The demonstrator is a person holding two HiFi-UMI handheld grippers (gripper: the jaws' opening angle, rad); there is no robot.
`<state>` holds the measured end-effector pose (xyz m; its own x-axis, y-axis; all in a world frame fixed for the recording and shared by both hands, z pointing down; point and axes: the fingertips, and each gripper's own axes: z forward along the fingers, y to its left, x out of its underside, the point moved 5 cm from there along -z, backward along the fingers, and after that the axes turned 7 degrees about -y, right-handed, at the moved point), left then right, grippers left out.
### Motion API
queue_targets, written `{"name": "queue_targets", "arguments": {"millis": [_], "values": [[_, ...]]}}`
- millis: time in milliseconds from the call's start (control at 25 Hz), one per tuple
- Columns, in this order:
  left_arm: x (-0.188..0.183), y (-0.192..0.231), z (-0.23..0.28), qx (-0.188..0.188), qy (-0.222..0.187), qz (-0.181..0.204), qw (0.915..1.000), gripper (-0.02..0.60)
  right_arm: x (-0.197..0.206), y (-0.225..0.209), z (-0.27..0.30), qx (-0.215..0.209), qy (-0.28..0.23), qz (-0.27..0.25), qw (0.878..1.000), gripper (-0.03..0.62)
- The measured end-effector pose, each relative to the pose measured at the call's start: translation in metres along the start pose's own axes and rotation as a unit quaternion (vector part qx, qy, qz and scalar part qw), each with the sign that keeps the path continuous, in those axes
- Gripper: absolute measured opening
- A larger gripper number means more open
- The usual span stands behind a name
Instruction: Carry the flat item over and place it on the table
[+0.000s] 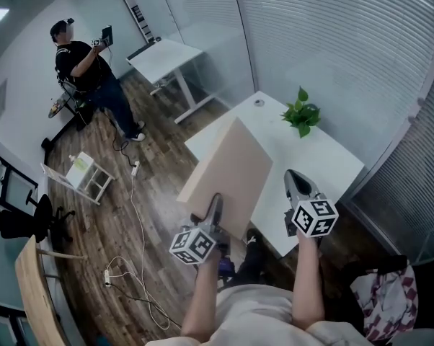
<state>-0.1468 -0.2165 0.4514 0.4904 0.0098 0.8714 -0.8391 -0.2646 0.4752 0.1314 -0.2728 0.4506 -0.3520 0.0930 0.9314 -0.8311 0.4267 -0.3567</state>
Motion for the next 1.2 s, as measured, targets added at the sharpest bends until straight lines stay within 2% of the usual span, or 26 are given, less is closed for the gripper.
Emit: {"name": "queue_targets", "arguments": {"millis": [120,320,480,760,1040,1200], "values": [[0.005,0.006,0.018,0.0,0.011,-0.014,0.9999,0.282,0.001,-0.014,0.016,0.006,0.003,-0.006,1.0,0.001],[0.008,0.009,0.05,0.005,0.021,-0.024,0.9995,0.282,0.0,-0.032,0.053,0.01,-0.01,0.029,0.999,0.001],[0.018,0.022,0.074,0.004,0.026,-0.045,0.9986,0.282,0.015,-0.036,0.078,-0.002,0.011,0.023,1.0,0.0],[0.037,0.04,0.116,-0.003,0.042,-0.09,0.9951,0.282,0.008,-0.058,0.13,-0.009,0.046,0.001,0.999,0.0],[0.069,0.05,0.144,0.001,0.085,-0.137,0.9869,0.282,0.023,-0.069,0.17,-0.021,0.076,-0.001,0.997,0.0],[0.096,0.058,0.148,-0.006,0.122,-0.175,0.9771,0.282,0.042,-0.076,0.178,-0.019,0.096,0.007,0.995,0.0]]}}
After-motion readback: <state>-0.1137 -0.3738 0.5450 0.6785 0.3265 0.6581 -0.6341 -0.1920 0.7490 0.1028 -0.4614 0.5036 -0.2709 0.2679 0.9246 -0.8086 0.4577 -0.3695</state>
